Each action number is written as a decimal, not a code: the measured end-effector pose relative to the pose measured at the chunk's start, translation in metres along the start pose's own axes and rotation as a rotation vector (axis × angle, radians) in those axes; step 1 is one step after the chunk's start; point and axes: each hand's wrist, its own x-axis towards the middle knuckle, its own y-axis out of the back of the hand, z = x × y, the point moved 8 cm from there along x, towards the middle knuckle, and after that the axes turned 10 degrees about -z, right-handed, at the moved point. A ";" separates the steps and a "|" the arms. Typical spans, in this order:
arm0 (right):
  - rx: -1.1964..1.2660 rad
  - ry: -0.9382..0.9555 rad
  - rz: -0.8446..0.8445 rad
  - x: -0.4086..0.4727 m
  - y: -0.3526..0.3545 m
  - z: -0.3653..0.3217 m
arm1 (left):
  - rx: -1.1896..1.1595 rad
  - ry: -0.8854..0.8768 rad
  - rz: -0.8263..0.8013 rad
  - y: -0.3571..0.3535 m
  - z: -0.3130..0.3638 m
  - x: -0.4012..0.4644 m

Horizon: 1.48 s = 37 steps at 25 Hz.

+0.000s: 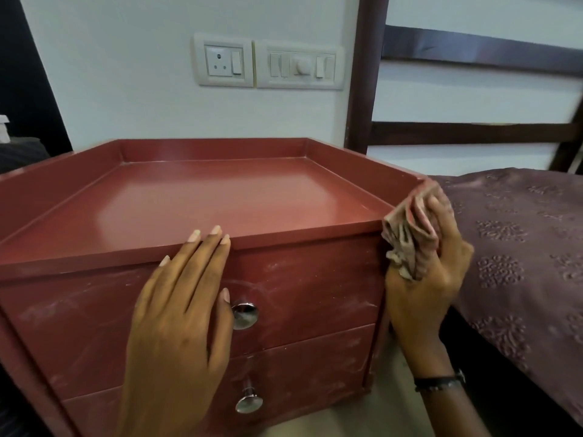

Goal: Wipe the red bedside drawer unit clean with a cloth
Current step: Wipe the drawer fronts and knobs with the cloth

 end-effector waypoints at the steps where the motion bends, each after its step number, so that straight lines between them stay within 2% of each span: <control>1: -0.032 0.038 0.009 0.010 -0.003 -0.007 | -0.002 0.004 0.003 0.001 -0.001 0.001; 6: -0.080 0.092 0.026 0.024 -0.008 -0.005 | -0.009 0.011 0.004 0.002 0.000 0.002; 13: -0.084 0.109 -0.102 -0.066 -0.013 0.028 | -0.027 0.026 0.029 0.003 0.002 0.002; 19: -0.046 0.178 0.003 0.040 -0.001 -0.001 | -0.018 0.004 0.033 0.003 0.001 0.002; 22: -0.074 0.150 0.000 0.053 -0.004 -0.007 | -0.028 0.014 0.029 0.003 -0.001 0.001; 25: -0.057 0.134 -0.006 0.003 -0.007 0.002 | -0.032 0.008 0.031 0.004 -0.001 0.000; 29: 0.029 0.005 -0.098 -0.057 -0.014 0.025 | -0.029 -0.009 0.037 0.003 0.000 0.002; 32: 0.106 -0.037 -0.050 -0.043 -0.010 0.023 | -0.041 -0.014 0.050 0.004 -0.002 0.000; 35: 0.094 0.049 0.029 0.011 0.001 0.002 | -0.033 -0.038 0.052 0.002 -0.002 0.002; 37: 0.069 0.222 -0.057 0.049 -0.004 -0.033 | -0.035 -0.049 0.053 0.001 -0.002 0.001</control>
